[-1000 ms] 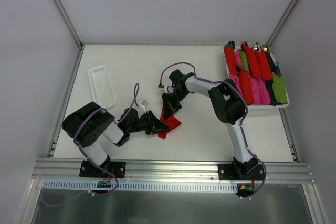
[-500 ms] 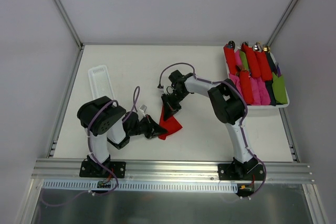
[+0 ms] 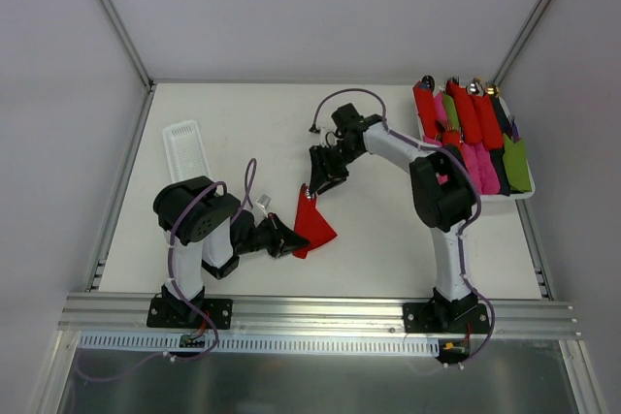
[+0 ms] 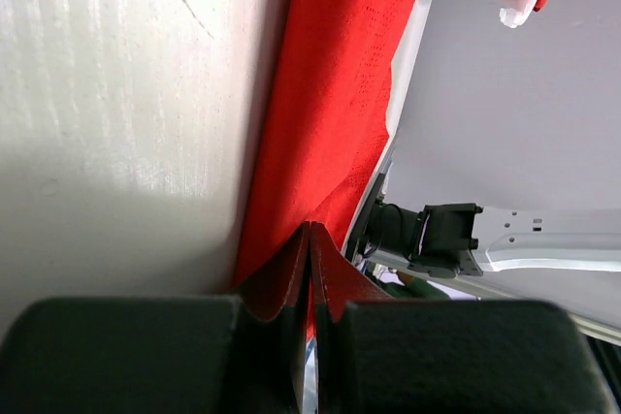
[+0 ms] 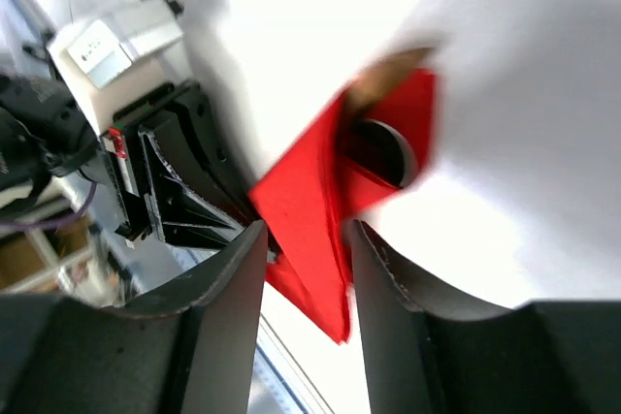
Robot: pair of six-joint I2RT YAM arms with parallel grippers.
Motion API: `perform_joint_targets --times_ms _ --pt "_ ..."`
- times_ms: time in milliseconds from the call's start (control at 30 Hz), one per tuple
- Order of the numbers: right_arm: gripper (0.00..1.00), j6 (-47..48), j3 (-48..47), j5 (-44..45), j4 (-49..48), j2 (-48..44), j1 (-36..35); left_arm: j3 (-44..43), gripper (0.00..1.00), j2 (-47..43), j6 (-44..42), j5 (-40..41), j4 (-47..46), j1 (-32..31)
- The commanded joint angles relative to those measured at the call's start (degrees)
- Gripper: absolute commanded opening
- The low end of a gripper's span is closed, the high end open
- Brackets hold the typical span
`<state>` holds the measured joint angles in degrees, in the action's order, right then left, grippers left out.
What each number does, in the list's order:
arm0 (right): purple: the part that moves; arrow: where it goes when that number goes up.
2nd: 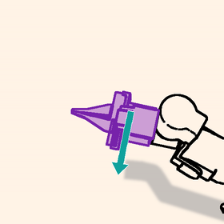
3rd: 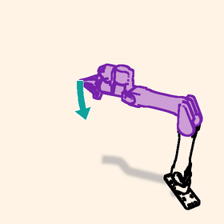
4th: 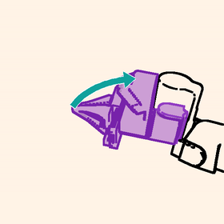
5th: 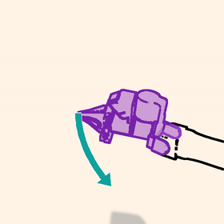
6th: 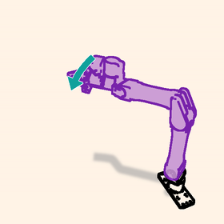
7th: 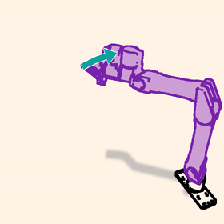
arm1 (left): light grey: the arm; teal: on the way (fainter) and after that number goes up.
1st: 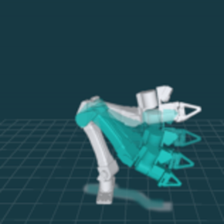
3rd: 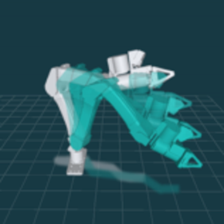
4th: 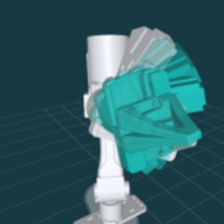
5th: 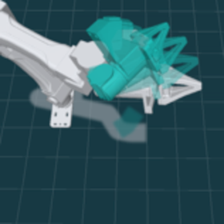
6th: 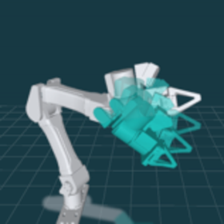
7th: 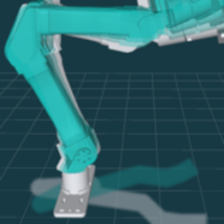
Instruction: Place the utensils on the paper napkin and roll it up
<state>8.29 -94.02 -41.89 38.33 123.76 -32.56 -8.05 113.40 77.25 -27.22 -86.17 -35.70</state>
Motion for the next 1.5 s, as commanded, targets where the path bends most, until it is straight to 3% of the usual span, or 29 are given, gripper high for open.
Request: perform_joint_targets --times_ms 0,267,400,733,933,1233,1333,1367,1467 --pt "0.44 -1.44 -1.44 4.44 0.61 -6.08 1.88 4.54 0.0 5.6 3.69 3.93 -3.83 -0.77" --pt "0.48 -2.32 2.43 1.46 -1.32 -1.86 1.36 4.45 0.0 5.51 3.52 3.76 -3.39 -0.77" --pt "0.64 -3.37 4.8 0.57 -3.34 -2.65 -0.05 4.54 0.0 5.43 3.61 3.84 -3.39 -0.86" --pt "0.59 -3.9 5.16 12.79 -0.09 0.33 -4.62 4.8 0.0 4.55 3.52 4.37 -3.04 -0.77" --pt "0.52 -6.45 4.98 14.12 0.26 3.59 -4.97 5.15 0.0 2.96 2.9 4.99 -1.37 -0.77" --pt "0.22 -8.12 4.9 11.3 0.08 7.63 -4.97 5.24 0.0 1.12 2.46 5.86 1.0 -0.86" --pt "0.09 -8.12 4.63 9.99 -0.18 8.42 -4.71 5.42 0.0 1.12 2.55 6.04 0.92 -0.77" --pt "0.0 -8.12 4.72 9.46 -0.44 8.6 -4.27 5.42 0.0 1.12 2.55 5.95 0.66 -0.86" --pt "0.0 -8.12 6.12 5.16 -2.46 7.73 -3.22 5.5 0.0 0.94 2.29 5.95 0.22 -0.77"
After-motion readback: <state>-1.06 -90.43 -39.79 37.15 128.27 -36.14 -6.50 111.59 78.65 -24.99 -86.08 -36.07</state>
